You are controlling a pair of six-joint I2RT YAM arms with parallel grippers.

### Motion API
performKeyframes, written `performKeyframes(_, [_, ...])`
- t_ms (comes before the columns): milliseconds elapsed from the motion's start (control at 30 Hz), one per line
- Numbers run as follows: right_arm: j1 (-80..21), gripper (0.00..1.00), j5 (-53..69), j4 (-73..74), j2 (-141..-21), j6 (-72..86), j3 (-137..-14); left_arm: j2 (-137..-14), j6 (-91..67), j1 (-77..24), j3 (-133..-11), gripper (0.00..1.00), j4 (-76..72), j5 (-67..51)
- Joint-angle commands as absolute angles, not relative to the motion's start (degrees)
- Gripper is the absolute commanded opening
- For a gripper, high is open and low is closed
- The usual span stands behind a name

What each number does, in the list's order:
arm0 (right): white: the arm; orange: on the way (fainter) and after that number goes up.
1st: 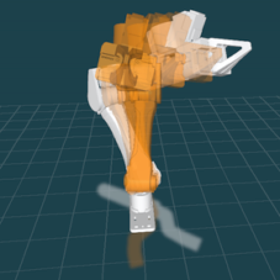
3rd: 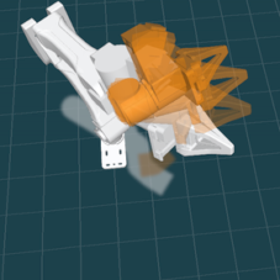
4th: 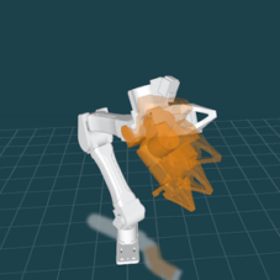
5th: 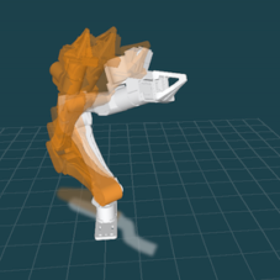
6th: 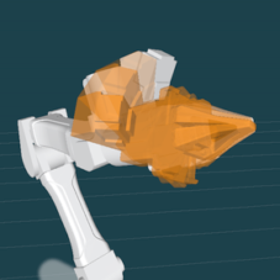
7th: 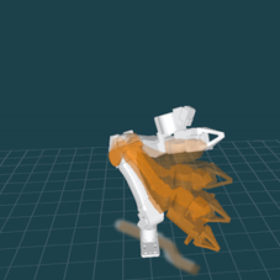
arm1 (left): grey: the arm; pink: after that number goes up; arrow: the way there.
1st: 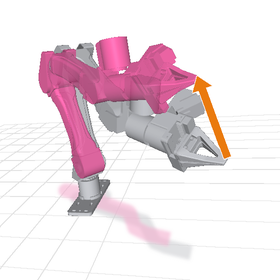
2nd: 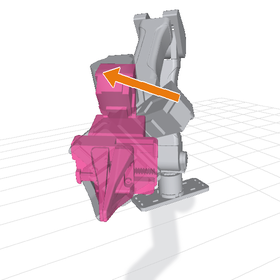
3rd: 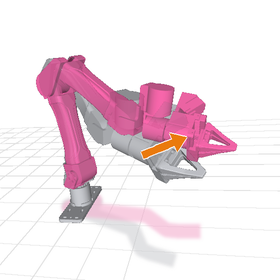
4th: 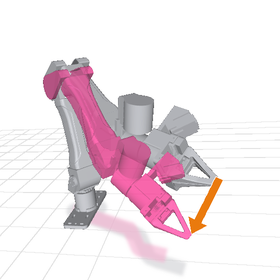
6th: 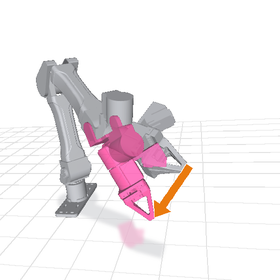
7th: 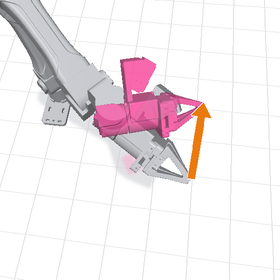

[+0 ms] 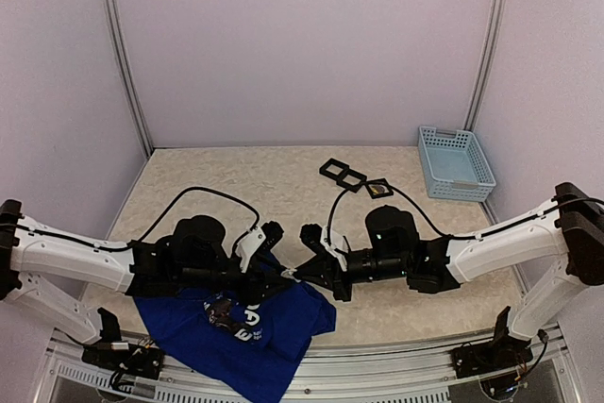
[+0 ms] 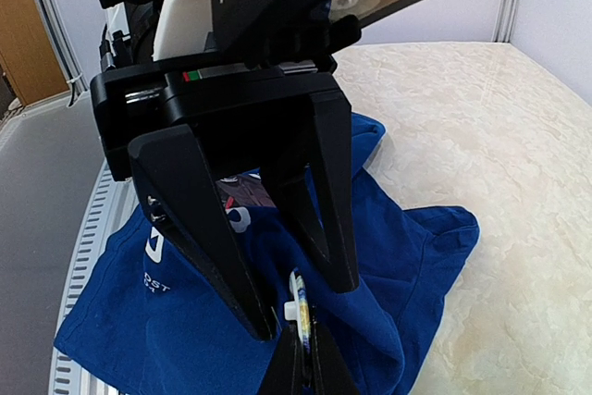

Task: Remove the brooch from the garment
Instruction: Remove the brooch from the crumpled clothing.

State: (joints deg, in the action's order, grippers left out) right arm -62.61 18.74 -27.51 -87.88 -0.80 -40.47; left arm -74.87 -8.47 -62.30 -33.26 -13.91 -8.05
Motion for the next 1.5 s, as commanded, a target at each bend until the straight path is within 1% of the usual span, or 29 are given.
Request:
performKeyframes(0, [-62.3, 0.00, 17.7, -26.8, -86.7, -1.5, -40.5, -74.9, -7.7, -62.8, -34.3, 0.39, -12.2, -5.9])
performKeyframes(133, [-62.3, 0.00, 17.3, -26.8, -86.3, -1.6, -40.3, -75.1, -7.9, -62.8, -34.6, 0.40, -11.8, -4.9])
performKeyframes(200, [-62.3, 0.00, 16.9, -26.8, -86.0, -1.7, -40.2, -75.4, -8.0, -62.9, -34.9, 0.44, -11.2, -4.2])
performKeyframes(300, [-62.3, 0.00, 16.2, -26.7, -85.5, -1.9, -39.9, -75.7, -8.1, -62.9, -35.2, 0.44, -10.8, -4.0])
performKeyframes(433, [-62.3, 0.00, 14.7, -26.6, -84.5, -2.4, -39.3, -75.6, -8.1, -62.8, -35.2, 0.34, -10.6, -4.1])
performKeyframes(567, [-62.3, 0.00, 13.8, -26.1, -84.0, -2.9, -39.2, -75.3, -8.1, -62.9, -35.0, 0.16, -10.6, -3.8])
performKeyframes(667, [-62.3, 0.00, 13.6, -26.0, -84.1, -3.1, -39.3, -75.2, -8.1, -62.9, -35.0, 0.05, -10.7, -3.9])
performKeyframes(733, [-62.3, 0.00, 13.3, -25.7, -84.2, -3.3, -39.4, -75.2, -8.1, -62.9, -35.0, 0.00, -10.7, -4.0])
performKeyframes(1133, [-62.3, 0.00, 8.2, -21.1, -85.2, -7.3, -40.7, -74.4, -8.3, -62.9, -34.8, 0.00, -10.3, -2.6])
performKeyframes(1467, [-62.3, 0.00, 8.2, -20.9, -85.0, -7.1, -40.9, -73.4, -8.5, -62.8, -34.5, 0.00, -10.1, -1.3])
